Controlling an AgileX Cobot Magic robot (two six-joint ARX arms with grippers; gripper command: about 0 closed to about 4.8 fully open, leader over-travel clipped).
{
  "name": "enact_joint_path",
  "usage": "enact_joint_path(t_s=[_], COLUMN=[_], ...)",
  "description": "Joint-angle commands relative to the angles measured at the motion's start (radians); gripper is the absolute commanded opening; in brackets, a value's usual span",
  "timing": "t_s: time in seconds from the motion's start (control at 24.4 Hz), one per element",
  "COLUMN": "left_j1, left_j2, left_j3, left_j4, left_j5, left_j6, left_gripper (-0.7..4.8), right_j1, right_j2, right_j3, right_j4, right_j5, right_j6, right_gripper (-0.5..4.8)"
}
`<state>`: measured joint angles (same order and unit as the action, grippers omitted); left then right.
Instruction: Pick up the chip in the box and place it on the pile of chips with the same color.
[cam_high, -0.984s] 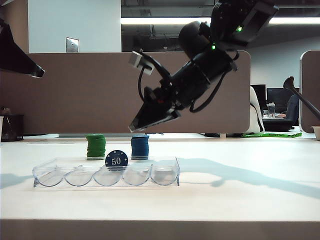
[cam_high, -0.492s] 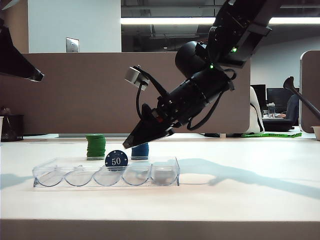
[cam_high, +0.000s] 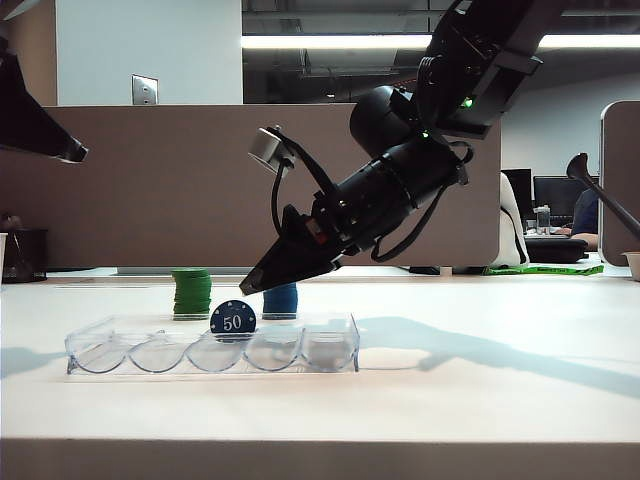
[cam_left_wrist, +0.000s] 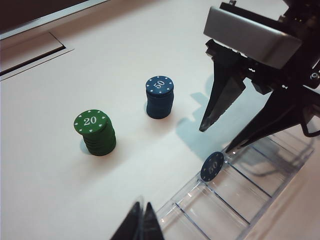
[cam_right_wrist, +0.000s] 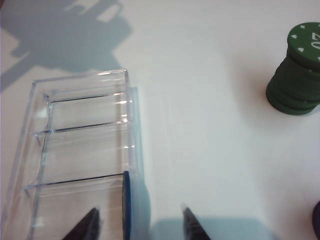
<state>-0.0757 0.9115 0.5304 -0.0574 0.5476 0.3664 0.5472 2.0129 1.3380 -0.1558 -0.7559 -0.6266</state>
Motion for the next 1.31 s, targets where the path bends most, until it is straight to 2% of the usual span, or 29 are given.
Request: enact_joint_path(t_s=[0.04,0.41,1.31], left_j1=[0.000,0.000,0.000], left_j2=[-0.002,-0.002,-0.002], left_j3=[0.002,0.002,0.002], left_j4=[0.005,0.005,0.005], left_j5=[0.007,0.007,0.007], left_j6=[0.000,-0.001,0.000], left_gripper=[-0.06,-0.06,-0.06], right_j1=[0.002,0.002,0.002], right_j2=[-0.004,-0.004,0.058], right_j3=[0.001,0.001,0.002], right_j4=[0.003,-0.005,0.067], right_j5=[-0.009,-0.058,-0.058], right_j6=[-0.015,-0.014,-0.014], right_gripper=[2.17,2.17,2.16])
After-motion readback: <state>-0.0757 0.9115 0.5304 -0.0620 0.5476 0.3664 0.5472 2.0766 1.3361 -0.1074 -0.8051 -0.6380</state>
